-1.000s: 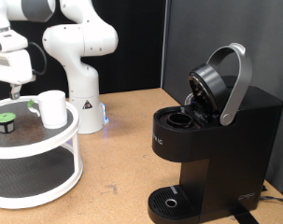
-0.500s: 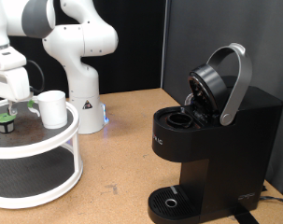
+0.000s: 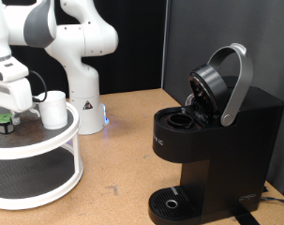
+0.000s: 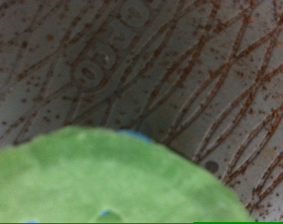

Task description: Make a cup of coffee with the keurig machine

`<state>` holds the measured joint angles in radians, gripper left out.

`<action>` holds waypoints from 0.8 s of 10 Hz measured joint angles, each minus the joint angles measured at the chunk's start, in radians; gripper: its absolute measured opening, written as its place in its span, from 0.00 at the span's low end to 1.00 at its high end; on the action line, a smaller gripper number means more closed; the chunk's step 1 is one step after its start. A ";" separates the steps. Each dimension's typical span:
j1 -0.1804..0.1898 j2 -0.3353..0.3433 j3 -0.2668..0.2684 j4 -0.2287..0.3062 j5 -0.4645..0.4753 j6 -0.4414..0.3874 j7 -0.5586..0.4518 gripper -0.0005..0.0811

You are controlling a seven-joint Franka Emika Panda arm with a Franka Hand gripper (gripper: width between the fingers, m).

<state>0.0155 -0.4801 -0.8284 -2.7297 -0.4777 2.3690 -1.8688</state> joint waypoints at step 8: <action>0.033 0.011 -0.028 0.017 0.040 -0.011 -0.016 0.59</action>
<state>0.0489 -0.4695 -0.8564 -2.7130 -0.4381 2.3579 -1.8848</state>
